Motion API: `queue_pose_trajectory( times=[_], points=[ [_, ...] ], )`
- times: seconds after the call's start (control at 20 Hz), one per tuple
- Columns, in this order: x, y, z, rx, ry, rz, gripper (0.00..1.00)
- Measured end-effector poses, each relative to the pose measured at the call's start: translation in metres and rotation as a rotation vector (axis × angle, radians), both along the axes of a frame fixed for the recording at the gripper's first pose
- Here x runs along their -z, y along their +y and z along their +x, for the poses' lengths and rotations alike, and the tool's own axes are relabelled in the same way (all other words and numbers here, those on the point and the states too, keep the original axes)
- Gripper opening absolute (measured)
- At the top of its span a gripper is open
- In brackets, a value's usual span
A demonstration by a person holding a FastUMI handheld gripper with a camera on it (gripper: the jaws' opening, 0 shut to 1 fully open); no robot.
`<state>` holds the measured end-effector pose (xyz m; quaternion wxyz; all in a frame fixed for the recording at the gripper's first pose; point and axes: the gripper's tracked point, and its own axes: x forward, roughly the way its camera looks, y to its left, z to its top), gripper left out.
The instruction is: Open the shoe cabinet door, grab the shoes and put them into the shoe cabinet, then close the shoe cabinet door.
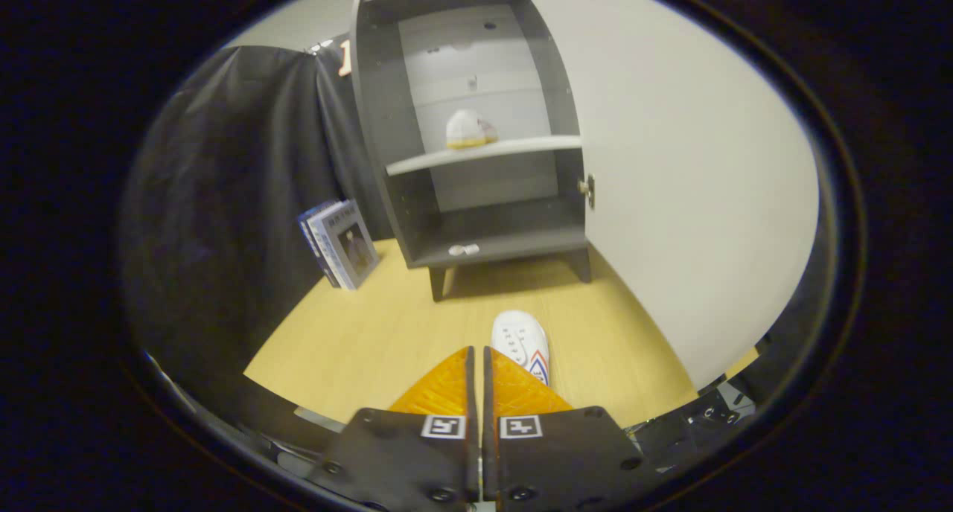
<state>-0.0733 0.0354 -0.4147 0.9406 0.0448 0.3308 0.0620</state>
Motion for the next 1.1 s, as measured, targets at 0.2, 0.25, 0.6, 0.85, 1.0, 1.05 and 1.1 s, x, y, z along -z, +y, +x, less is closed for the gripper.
queue_pose_trajectory(
  times=[0.2, 0.25, 0.6, 0.85, 1.0, 1.05, 1.1],
  points=[
    [0.084, -0.009, 0.014, 0.048, 0.117, -0.049, 0.11],
    [0.096, -0.012, 0.016, 0.054, 0.134, -0.072, 0.29],
    [0.145, -0.011, 0.037, 0.043, 0.2, -0.127, 0.31],
    [0.158, -0.011, 0.053, 0.051, 0.196, -0.134, 0.31],
    [0.159, -0.011, 0.065, 0.056, 0.166, -0.148, 0.31],
    [0.16, -0.011, 0.066, 0.054, 0.163, -0.154, 0.31],
    [0.159, -0.011, 0.067, 0.051, 0.153, -0.162, 0.3]
  ],
)
